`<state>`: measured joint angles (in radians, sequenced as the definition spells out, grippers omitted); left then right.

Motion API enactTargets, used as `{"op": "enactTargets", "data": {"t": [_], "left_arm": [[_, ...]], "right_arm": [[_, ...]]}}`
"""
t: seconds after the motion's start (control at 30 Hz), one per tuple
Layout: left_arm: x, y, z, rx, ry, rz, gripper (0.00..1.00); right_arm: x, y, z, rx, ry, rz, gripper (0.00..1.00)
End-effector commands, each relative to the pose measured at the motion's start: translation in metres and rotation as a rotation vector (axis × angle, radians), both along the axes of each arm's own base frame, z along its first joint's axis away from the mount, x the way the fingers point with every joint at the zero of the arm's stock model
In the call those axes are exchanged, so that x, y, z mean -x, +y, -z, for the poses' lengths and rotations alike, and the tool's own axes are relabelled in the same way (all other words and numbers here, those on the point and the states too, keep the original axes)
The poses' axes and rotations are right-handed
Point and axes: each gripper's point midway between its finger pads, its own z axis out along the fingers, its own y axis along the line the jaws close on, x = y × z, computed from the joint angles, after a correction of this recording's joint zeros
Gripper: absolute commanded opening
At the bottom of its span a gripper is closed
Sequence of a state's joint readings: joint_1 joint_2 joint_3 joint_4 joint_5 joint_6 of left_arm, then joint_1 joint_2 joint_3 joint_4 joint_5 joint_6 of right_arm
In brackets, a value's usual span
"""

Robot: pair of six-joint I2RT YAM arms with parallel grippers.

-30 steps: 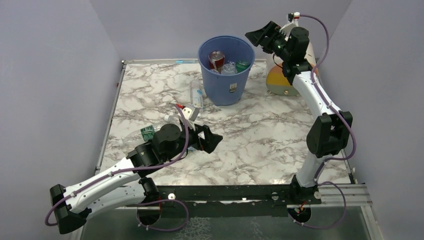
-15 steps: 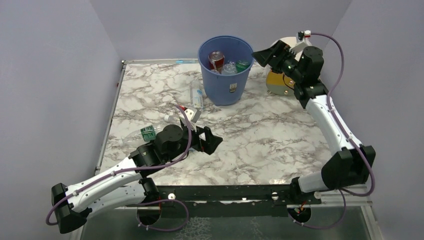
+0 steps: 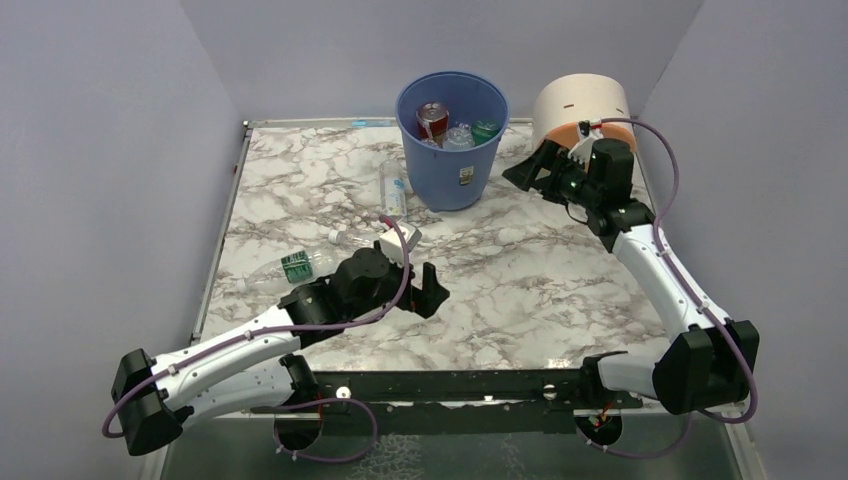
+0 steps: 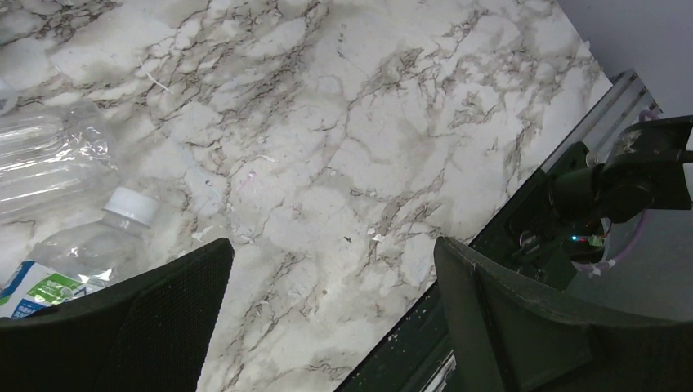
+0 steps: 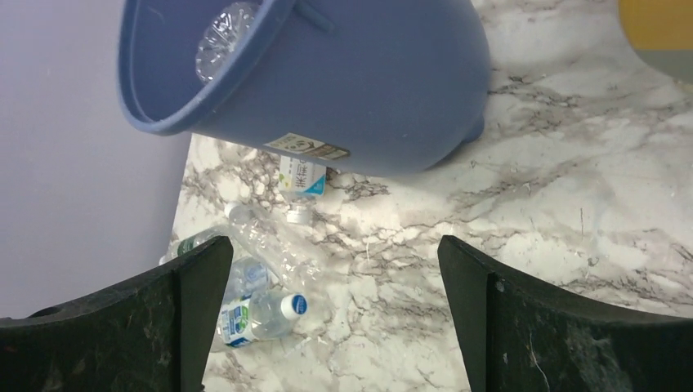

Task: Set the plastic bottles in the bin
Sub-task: Pick up the plastic bottle at the center of the board.

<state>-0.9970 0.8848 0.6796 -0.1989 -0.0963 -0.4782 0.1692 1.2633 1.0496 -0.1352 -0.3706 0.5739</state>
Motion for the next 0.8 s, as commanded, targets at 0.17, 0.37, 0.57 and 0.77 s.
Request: {"op": "enactTargets", "data": {"t": [0.17,0.37,0.57,0.77], "left_arm": [[0.012,-0.014,0.009,-0.005,0.071,0.075,0.99],[0.01,-0.006,0.033,-0.08,0.117,0.039,0.99],[-0.004,0.014,0.044,-0.171,0.105,-0.072,0.99],[-0.037,0.042,0.049,-0.244,0.076,-0.239,0.99]], "right_arm": [[0.024,0.006,0.017,-0.043,0.083,-0.036,0.99],[0.048,0.011,0.051,-0.088,0.199,-0.054,1.0],[0.071,0.021,0.066,-0.145,0.225,-0.074,0.99],[0.092,0.035,0.08,-0.179,0.232,-0.134,1.0]]}}
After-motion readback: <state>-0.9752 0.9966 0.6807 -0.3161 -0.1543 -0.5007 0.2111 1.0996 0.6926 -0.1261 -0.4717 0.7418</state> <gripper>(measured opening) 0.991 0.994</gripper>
